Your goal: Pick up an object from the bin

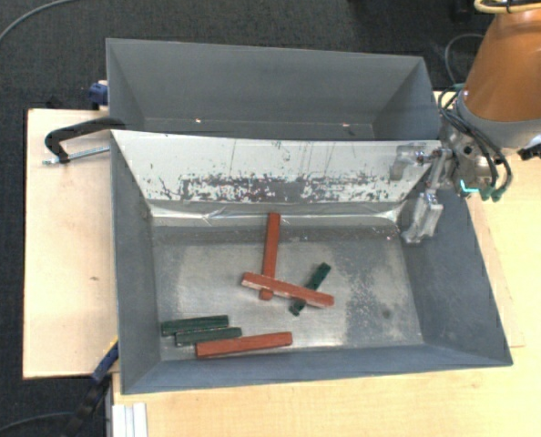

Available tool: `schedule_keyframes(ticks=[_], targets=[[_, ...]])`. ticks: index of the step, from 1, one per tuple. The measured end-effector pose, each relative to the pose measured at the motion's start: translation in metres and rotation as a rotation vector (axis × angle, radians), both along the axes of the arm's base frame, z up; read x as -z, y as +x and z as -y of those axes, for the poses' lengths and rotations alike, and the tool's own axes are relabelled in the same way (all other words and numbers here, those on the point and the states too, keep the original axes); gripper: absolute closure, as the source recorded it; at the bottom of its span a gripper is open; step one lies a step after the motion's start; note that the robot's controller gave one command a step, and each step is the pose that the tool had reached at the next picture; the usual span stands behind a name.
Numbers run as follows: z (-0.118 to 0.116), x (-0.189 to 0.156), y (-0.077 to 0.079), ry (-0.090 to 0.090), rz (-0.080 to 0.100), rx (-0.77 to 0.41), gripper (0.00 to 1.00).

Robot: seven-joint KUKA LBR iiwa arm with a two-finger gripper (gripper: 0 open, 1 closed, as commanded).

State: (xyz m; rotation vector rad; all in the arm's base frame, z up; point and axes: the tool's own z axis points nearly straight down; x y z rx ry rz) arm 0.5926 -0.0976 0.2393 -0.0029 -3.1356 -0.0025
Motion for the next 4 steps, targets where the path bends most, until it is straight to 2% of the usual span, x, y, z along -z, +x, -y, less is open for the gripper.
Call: schedule_keyframes(ticks=[1, 2, 3, 4], targets=[[-0.001, -0.005, 0.001, -0.002, 0.009, -0.002, 1.0], [-0.001, -0.005, 0.002, -0.002, 0.009, -0.003, 0.0], [-0.027, 0.105, -0.002, 0.002, -0.001, -0.125, 0.0], [-0.056, 0.17, -0.011, 0.003, 0.002, -0.353, 0.0]])
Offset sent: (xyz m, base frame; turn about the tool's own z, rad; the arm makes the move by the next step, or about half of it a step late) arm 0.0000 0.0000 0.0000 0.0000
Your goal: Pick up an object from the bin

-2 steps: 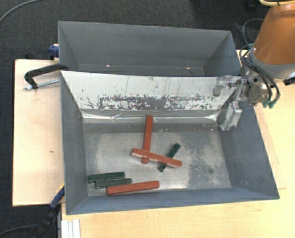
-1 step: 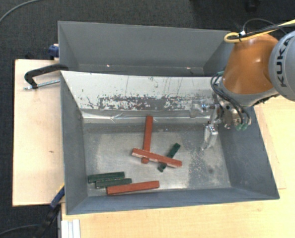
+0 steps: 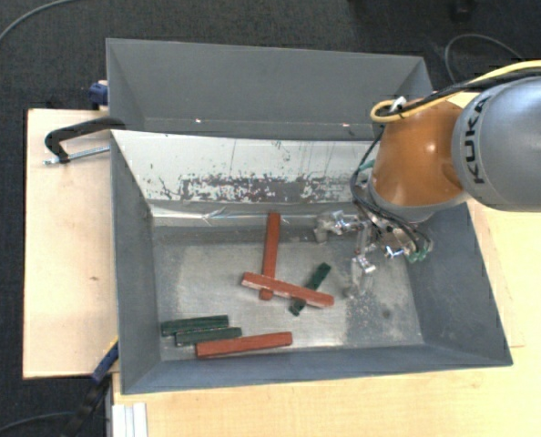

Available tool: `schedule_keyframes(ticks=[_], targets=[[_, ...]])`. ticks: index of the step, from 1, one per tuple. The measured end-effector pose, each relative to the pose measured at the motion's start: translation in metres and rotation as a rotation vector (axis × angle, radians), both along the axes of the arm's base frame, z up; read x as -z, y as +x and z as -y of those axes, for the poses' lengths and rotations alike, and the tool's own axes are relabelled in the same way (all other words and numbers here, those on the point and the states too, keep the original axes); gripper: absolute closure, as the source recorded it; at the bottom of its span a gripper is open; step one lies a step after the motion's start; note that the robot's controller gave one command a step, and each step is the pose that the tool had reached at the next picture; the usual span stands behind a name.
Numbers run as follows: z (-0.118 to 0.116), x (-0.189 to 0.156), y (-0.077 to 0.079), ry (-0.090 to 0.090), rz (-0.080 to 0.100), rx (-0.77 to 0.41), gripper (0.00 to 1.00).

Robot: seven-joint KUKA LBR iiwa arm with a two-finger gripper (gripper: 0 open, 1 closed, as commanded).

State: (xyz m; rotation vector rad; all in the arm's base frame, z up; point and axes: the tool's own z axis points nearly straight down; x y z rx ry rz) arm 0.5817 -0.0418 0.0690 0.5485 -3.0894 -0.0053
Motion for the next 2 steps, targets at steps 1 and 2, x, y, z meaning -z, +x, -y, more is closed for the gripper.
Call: schedule_keyframes(ticks=[1, 2], targets=[[-0.0584, -0.0021, 0.0014, 0.001, 0.009, -0.367, 0.0], [-0.0567, -0.002, 0.0014, 0.0, 0.008, -0.364, 1.0]])
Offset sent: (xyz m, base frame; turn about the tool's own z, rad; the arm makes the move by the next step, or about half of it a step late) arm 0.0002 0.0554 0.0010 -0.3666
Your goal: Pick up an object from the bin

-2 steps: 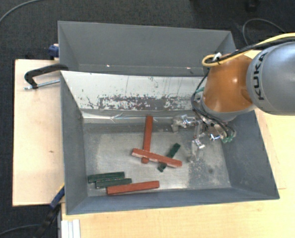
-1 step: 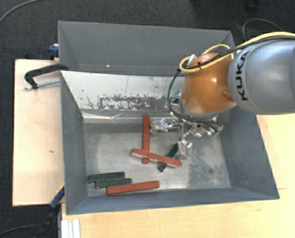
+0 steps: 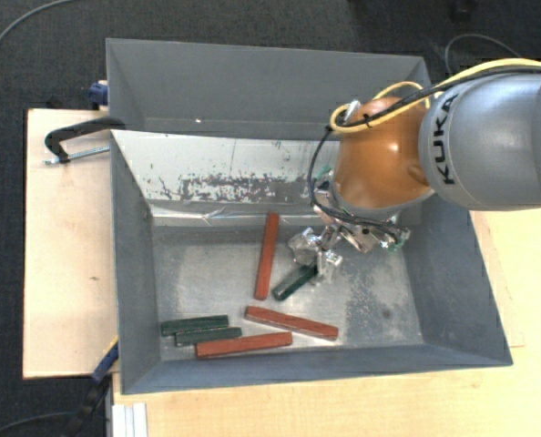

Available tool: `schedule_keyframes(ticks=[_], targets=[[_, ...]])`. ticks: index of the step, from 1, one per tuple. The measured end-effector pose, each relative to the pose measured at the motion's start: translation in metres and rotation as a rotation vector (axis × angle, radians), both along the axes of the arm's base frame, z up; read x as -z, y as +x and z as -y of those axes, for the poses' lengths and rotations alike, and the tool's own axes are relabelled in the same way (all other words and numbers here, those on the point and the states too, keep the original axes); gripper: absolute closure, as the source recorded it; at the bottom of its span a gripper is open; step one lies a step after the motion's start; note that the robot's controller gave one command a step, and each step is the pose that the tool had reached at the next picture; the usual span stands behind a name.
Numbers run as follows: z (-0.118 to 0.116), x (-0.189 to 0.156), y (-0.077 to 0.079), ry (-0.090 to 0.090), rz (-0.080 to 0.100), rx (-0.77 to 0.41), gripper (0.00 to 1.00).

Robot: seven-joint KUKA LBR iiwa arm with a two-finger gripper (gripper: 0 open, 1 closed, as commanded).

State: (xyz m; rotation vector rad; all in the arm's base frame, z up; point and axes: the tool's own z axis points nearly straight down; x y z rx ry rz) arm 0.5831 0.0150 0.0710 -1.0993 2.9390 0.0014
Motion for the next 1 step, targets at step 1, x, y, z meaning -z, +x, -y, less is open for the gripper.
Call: schedule_keyframes(ticks=[1], targets=[[0.0394, -0.1705, -0.0132, -0.005, 0.01, -0.426, 1.0]])
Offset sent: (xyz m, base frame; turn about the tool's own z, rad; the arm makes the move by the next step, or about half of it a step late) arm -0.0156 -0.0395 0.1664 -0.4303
